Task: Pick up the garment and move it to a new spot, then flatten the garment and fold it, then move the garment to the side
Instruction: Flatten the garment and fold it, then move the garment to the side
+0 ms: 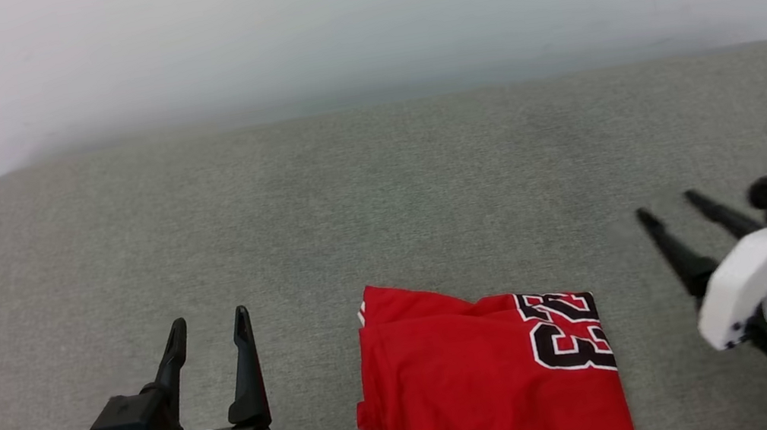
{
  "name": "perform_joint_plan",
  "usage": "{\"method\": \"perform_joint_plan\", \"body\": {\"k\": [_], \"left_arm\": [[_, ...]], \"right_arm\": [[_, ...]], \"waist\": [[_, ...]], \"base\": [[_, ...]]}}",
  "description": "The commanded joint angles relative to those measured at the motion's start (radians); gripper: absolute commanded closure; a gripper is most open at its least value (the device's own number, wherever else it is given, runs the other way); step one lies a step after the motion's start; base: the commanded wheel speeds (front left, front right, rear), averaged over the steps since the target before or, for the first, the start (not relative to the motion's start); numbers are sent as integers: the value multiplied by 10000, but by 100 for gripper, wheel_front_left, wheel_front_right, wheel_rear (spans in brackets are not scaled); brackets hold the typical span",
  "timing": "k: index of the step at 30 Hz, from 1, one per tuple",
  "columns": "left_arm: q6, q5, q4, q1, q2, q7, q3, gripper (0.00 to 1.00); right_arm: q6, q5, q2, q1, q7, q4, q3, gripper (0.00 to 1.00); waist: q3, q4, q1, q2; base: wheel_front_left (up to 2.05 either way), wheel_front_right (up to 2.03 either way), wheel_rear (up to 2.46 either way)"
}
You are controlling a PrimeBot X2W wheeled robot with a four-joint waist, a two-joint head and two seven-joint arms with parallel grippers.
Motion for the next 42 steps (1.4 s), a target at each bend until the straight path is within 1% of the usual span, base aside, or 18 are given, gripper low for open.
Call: {"method": "perform_joint_plan", "body": {"k": [1,5,6,7,8,13,16,18,25,35,39,42], "left_arm": [[23,-36,31,143,22,-83,29,0],[111,-149,61,259,35,-96,159,0],[108,-165,57,286,38,-107,186,0],[136,-202,51,356,65,-125,213,0],[136,-202,51,356,65,-125,213,0],[223,-189,63,507,139,-149,269,0],[388,-46,138,643,241,-183,257,0],[465,46,147,745,315,-247,290,0],[575,182,88,949,388,-347,278,0],[627,289,15,746,320,-405,233,0],[592,307,18,659,253,-460,239,0],[558,341,65,585,192,-516,242,0]], "right_arm": [[-4,-203,51,274,-210,-235,-421,0],[-2,-1200,460,1123,-879,-1376,-2024,0],[-4,-1352,609,1347,-1018,-1764,-2360,0],[-4,-1723,933,1854,-1195,-2530,-2824,0],[-4,-1723,933,1854,-1195,-2530,-2824,0],[-2,-2234,1788,3066,-1045,-4087,-3398,0],[-4,-2436,2238,3706,-761,-4690,-3519,0],[-4,-2574,2387,4006,-630,-4986,-3556,0],[-4,-2771,2673,4394,-313,-5527,-3622,0],[-4,-2806,2797,4339,11,-5721,-3721,0],[-4,-2403,2715,4325,654,-5409,-4148,0],[-4,-1758,2357,4162,1620,-4737,-4703,0]], "waist": [[-53,-127,0,0],[-104,-334,0,0],[-112,-375,0,0],[-159,-442,0,0],[-159,-442,0,0],[-257,-527,0,0],[-336,-536,0,0],[-396,-545,0,0],[-463,-540,0,0],[-433,-544,0,0],[-414,-480,0,0],[-409,-381,0,0]], "base": [[0,0,0],[0,0,0],[0,0,0],[0,0,0],[0,0,0],[0,0,0],[0,0,0],[0,0,0],[0,0,0],[0,0,0],[0,0,0],[0,0,0]]}}
